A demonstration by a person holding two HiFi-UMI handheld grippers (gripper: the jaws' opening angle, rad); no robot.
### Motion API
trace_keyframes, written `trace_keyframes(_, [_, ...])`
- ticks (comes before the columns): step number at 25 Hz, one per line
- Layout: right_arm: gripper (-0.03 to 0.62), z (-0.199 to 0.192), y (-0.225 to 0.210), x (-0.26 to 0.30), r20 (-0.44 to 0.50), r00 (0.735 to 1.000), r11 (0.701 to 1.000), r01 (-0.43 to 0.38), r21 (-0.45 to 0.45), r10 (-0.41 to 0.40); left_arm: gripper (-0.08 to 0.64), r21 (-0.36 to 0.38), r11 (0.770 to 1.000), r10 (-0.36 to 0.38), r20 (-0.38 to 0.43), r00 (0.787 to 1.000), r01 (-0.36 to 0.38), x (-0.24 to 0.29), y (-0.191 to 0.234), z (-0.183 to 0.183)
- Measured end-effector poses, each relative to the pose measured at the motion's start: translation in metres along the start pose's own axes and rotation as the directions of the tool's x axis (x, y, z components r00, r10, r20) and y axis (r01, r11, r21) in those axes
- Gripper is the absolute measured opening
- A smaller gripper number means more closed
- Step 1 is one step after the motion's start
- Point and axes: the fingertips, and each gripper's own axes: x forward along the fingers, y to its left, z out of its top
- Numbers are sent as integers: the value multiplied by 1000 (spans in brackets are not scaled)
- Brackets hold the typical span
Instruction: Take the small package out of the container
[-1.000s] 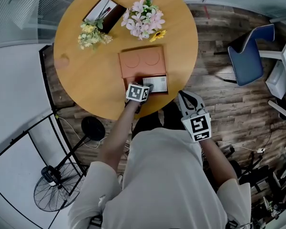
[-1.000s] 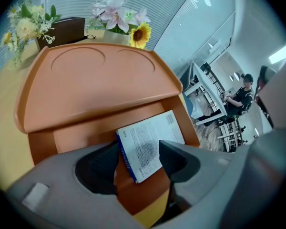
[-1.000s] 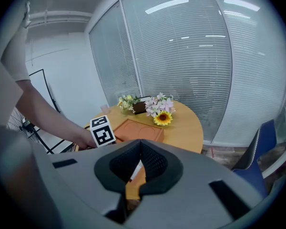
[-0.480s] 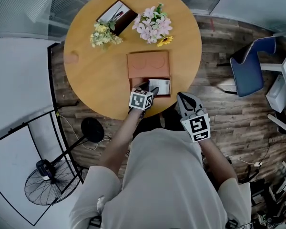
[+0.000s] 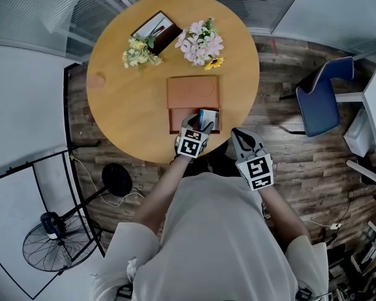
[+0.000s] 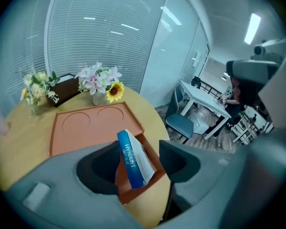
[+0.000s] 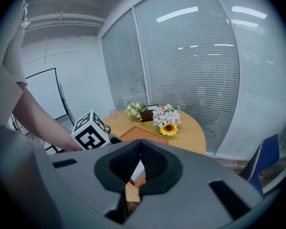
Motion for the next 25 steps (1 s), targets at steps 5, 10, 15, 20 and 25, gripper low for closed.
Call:
trace_keyframes(5, [3, -2, -7, -9, 7, 1000, 1000, 25, -4, -25, 256, 29, 999, 22, 82, 996, -25, 2, -11, 8])
trace_keyframes(10, [3, -3, -10, -15, 10, 999, 999, 39, 10, -39, 256, 62, 998, -6, 80, 997, 1, 9, -30, 3])
trace_keyframes(15, [3, -6, -13, -18, 7, 999, 999, 49, 17, -49, 256, 70, 998, -7, 68, 998, 3, 17, -34, -3])
trace_keyframes(20, [3, -13, -15, -20, -6, 998, 998, 56, 25, -56, 256, 67, 998, -6, 32, 999, 4, 23, -35, -11])
trace_keyframes(25, [3, -17, -19, -20, -11, 998, 998, 62, 28, -62, 237, 45, 998, 47, -50, 998, -44, 33, -24, -22])
